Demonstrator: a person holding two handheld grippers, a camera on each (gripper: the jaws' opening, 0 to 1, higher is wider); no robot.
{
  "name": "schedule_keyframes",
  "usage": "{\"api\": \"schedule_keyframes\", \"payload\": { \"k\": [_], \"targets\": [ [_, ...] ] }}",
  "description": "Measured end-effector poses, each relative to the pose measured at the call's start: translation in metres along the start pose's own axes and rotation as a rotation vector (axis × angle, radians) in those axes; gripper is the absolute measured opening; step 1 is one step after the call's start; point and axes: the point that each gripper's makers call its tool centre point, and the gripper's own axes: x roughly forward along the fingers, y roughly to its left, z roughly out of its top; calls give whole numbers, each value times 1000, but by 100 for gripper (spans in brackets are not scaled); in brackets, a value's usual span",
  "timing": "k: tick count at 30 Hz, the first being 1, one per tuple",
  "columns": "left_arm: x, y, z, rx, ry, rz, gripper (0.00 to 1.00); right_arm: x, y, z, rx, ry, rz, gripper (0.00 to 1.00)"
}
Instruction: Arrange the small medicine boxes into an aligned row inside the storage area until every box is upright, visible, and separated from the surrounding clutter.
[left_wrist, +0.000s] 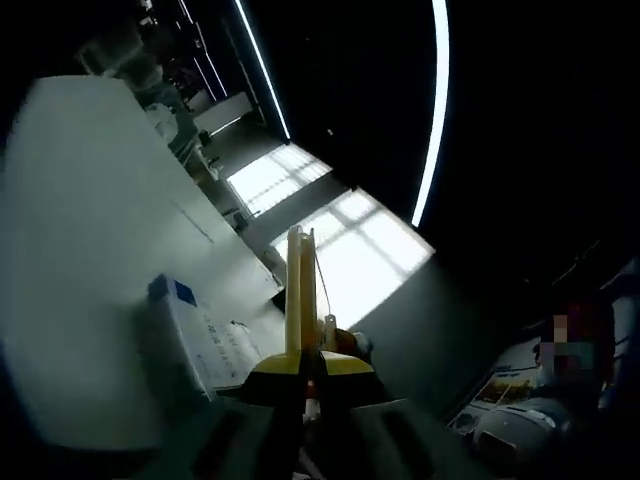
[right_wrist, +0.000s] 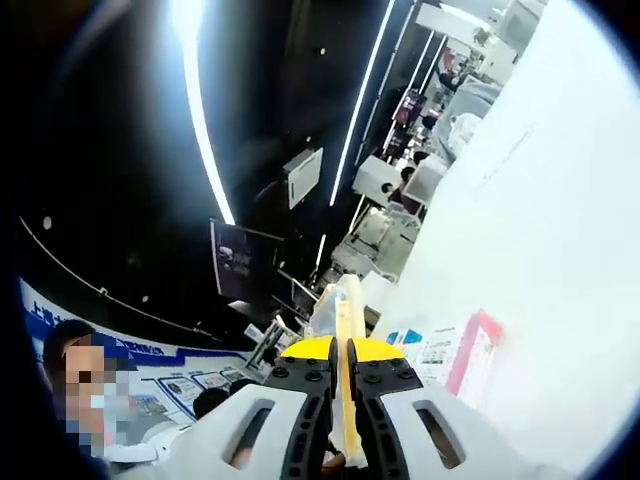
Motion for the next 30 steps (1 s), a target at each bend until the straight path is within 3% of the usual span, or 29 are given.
{"api": "schedule_keyframes", "payload": {
  "k": [7, 18, 30],
  "targets": [
    [-2, 13, -3, -26, 0, 26, 2, 6, -9, -3, 22, 9, -10, 3],
    [5, 28, -2, -117, -14, 35, 2, 15, -27, 12, 60, 12, -31, 3],
    [7, 45, 4, -158, -45, 67, 3, 28, -50, 13, 133, 7, -27, 3]
  ]
}}
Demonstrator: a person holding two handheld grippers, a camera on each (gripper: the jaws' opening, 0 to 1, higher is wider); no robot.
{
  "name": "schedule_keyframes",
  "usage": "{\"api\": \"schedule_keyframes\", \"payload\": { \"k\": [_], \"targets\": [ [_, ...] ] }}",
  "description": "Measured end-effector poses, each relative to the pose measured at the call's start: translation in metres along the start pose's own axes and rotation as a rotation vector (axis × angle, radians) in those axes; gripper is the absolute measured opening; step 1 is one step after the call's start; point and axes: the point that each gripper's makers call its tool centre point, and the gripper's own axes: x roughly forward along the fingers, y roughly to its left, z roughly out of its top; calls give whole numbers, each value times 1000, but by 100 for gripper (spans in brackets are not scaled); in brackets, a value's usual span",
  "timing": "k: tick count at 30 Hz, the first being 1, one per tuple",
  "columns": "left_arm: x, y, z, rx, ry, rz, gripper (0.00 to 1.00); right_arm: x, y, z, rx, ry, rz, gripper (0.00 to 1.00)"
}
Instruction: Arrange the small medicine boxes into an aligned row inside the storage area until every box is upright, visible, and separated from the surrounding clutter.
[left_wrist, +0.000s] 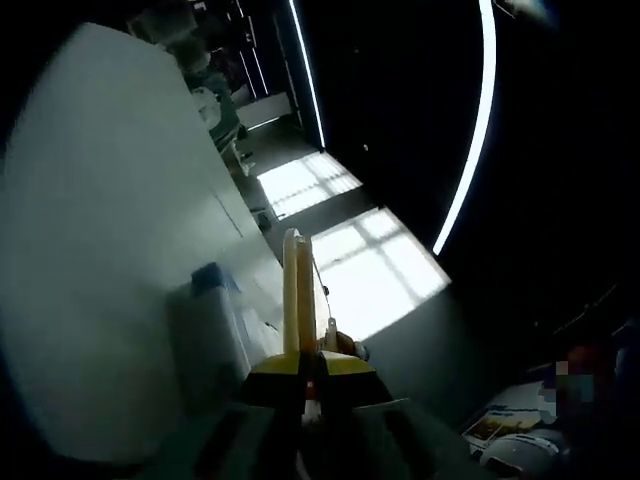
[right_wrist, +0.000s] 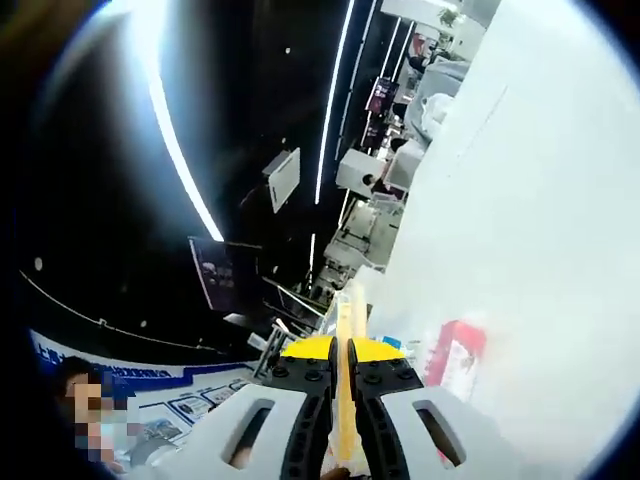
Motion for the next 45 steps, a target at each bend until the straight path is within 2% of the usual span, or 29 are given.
{"api": "schedule_keyframes", "payload": {
  "k": [6, 12, 17, 28, 34, 38, 45],
  "targets": [
    [1, 3, 2, -15, -6, -1, 4, -1, -7, 6, 19, -5, -1, 3],
    [1, 6, 8, 2, -24, 16, 4, 3, -13, 6, 13, -2, -10, 3],
    [-1, 6, 8, -25, -33, 11, 5, 3, -15, 2, 11, 2, -21, 3],
    [-3, 2, 6, -39, -18, 15, 4, 3, -5, -1, 0, 27, -29, 3],
    [-3, -6, 4, -26, -9, 4, 3, 0, 6, -1, -32, 23, -23, 3],
    [-3, -7, 4, 30, -1, 27, 3, -2, 16, -2, -38, 22, -8, 3],
    [-4, -7, 4, 16, 7, 18, 2, -3, 21, -3, -55, 17, -6, 3]
  ]
}}
